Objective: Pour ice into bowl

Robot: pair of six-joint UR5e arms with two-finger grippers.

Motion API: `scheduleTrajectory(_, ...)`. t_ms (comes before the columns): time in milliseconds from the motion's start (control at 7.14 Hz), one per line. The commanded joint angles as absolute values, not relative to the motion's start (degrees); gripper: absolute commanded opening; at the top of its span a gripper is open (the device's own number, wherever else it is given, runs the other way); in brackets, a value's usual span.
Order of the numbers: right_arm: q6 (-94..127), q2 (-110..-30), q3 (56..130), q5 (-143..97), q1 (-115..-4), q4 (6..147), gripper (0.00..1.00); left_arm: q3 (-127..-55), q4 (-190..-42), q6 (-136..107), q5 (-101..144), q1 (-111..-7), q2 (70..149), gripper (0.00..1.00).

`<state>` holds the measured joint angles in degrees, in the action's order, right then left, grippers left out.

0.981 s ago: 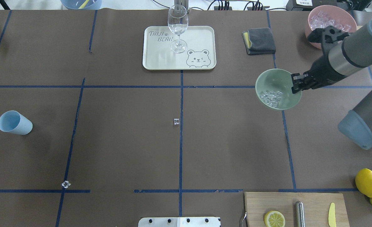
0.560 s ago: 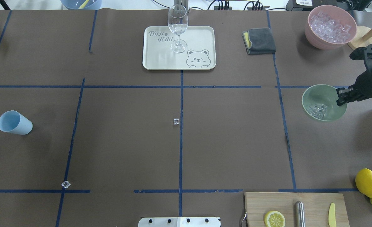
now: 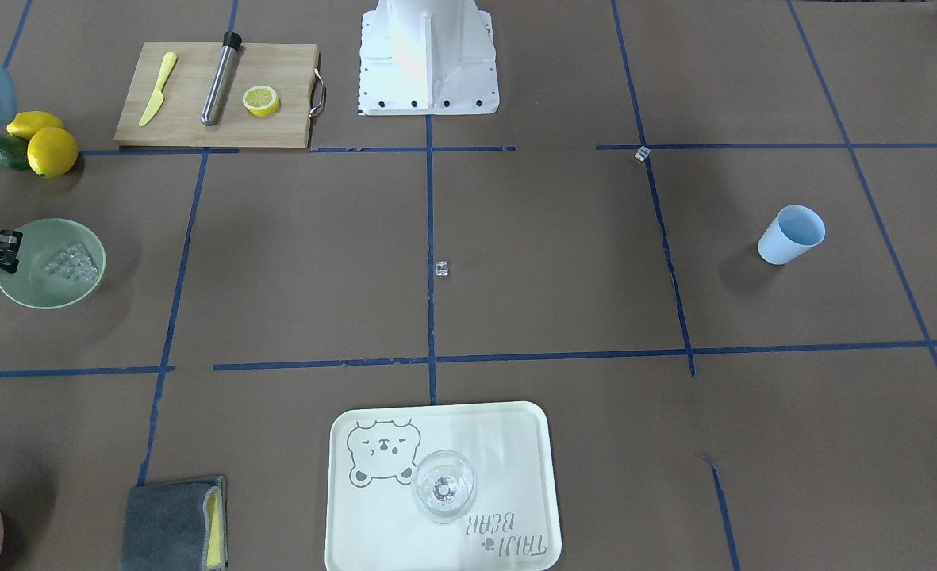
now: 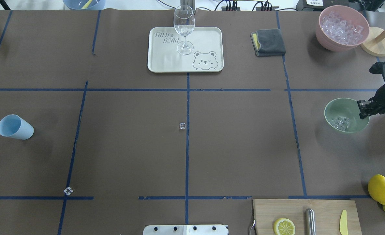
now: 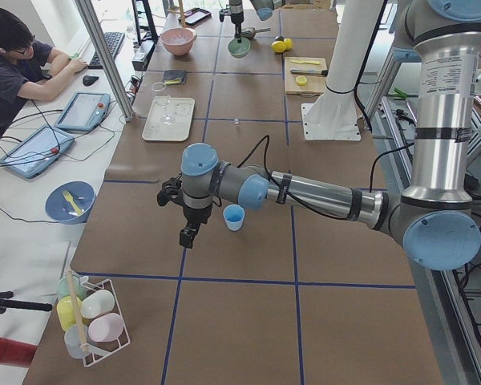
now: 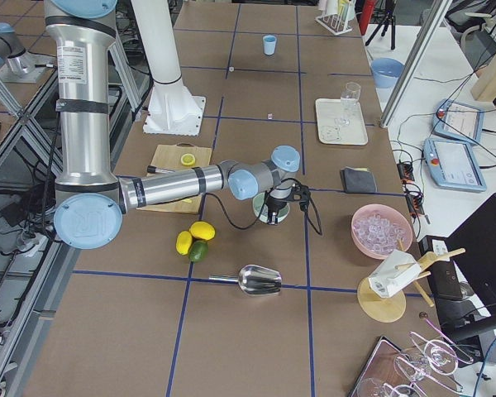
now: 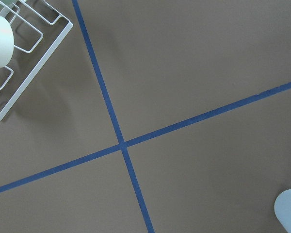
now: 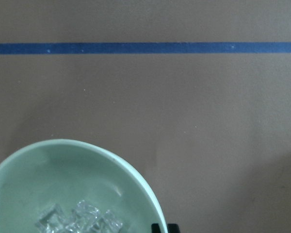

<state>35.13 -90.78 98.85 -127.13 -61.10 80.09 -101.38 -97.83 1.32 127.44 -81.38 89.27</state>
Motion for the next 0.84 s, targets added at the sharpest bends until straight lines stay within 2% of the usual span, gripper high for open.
scheduleTrajectory(0, 34.89, -90.62, 98.09, -127.27, -61.08, 80.07, 0.56, -101.25, -98.00, 1.32, 127.44, -81.39, 89.38, 1.00)
scheduleTrajectory(140, 35.15, -90.96, 98.87, -127.09, -61.26, 79.98, 1.00, -101.34, -98.00, 1.32, 127.44, -81.39, 89.38, 1.00)
scheduleTrajectory(560, 32.10, -91.67, 102.29, -126.30, -64.67, 80.85, 1.00, -101.34, -98.00, 1.23, 127.44, -81.39, 89.47, 1.00)
scheduleTrajectory(700, 24.95, -92.19, 102.22, -126.30, -67.99, 81.99, 1.00, -101.25, -97.56, 1.23, 127.44, -82.17, 89.65, 1.00)
